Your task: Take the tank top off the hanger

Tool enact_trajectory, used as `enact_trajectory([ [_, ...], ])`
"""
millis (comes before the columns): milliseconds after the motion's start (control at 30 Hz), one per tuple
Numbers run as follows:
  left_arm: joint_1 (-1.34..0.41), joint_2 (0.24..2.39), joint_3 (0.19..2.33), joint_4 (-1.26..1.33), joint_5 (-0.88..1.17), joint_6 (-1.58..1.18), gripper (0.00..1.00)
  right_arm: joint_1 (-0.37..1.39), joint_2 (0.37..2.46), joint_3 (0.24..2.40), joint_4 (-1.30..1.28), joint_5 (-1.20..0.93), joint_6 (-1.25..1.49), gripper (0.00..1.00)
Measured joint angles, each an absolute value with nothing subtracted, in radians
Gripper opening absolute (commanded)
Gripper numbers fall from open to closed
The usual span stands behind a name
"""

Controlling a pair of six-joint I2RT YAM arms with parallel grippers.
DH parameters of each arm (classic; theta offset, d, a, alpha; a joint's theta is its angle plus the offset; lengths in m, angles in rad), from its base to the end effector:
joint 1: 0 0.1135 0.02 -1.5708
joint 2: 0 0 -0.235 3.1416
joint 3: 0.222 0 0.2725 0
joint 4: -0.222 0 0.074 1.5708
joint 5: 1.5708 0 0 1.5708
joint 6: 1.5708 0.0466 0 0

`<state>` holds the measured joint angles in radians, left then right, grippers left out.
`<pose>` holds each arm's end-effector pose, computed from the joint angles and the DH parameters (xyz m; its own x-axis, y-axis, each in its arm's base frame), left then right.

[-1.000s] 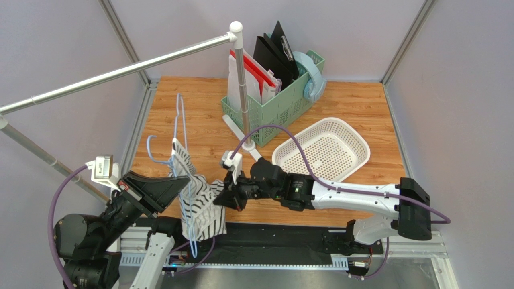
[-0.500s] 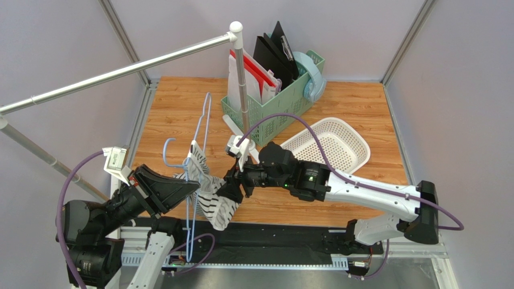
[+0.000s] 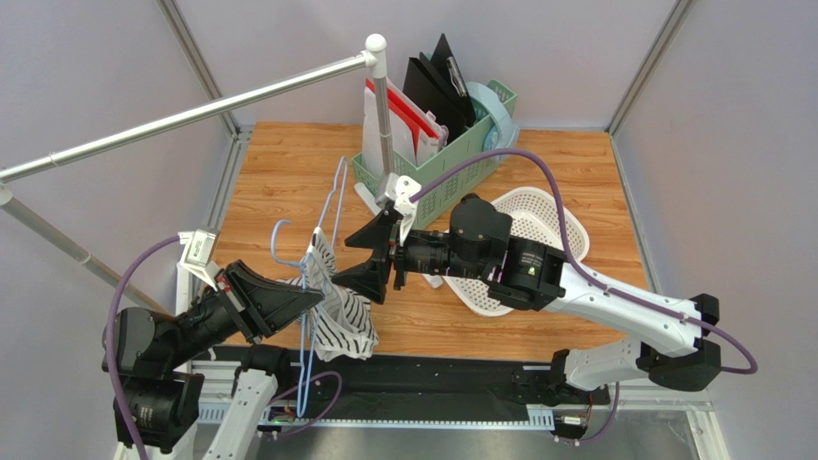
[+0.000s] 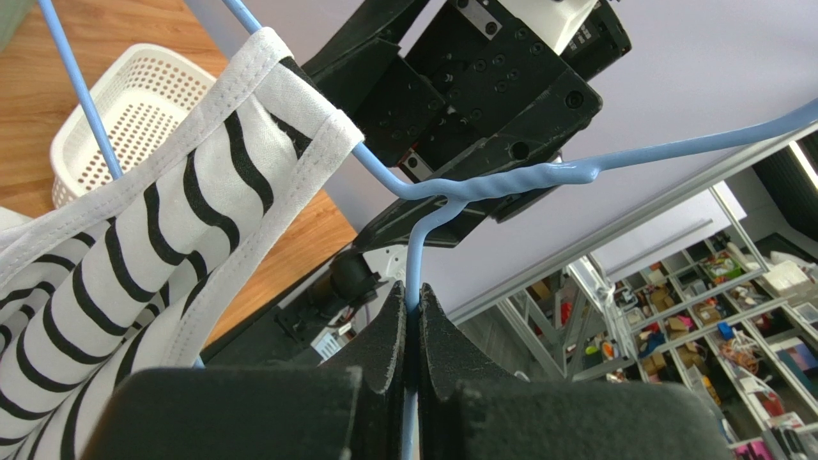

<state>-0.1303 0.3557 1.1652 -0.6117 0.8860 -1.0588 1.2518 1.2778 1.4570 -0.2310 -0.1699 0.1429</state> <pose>0.0361 -0.0411 0.4495 -0.6326 -0.4732 -0.6131 0.5790 0.2367 -0.7802 0.0937 0.3089 0.4387 -0.1569 -0.0275 -0.9872 -0.9764 0.1543 0.1509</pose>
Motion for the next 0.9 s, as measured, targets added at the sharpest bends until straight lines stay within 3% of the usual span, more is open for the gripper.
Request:
enact_trajectory([
  [233, -0.130, 0.331, 1.164, -0.617, 0.895, -1.061, 0.00, 1.251, 1.359, 1.474, -0.218, -0.181, 0.158, 0.66],
  [333, -0.130, 0.324, 1.164, -0.619, 0.900, -1.061, 0.00, 1.252, 1.374, 1.475, -0.218, -0.175, 0.163, 0.59],
  [433, -0.130, 0.317, 1.163, -0.621, 0.900, -1.061, 0.00, 1.252, 1.375, 1.475, -0.210, -0.170, 0.172, 0.44],
  [467, -0.130, 0.314, 1.162, -0.620, 0.900, -1.061, 0.00, 1.252, 1.375, 1.475, -0.200, -0.167, 0.179, 0.31],
  [633, -0.130, 0.302, 1.150, -0.624, 0.900, -1.062, 0.00, 1.252, 1.375, 1.475, -0.175, -0.145, 0.194, 0.08],
  [733, -0.130, 0.298, 1.149, -0.624, 0.900, -1.062, 0.00, 1.252, 1.375, 1.475, -0.167, -0.131, 0.195, 0.00],
  [900, -0.130, 0.290, 1.149, -0.627, 0.900, -1.061, 0.00, 1.251, 1.375, 1.493, -0.191, -0.069, 0.174, 0.00],
])
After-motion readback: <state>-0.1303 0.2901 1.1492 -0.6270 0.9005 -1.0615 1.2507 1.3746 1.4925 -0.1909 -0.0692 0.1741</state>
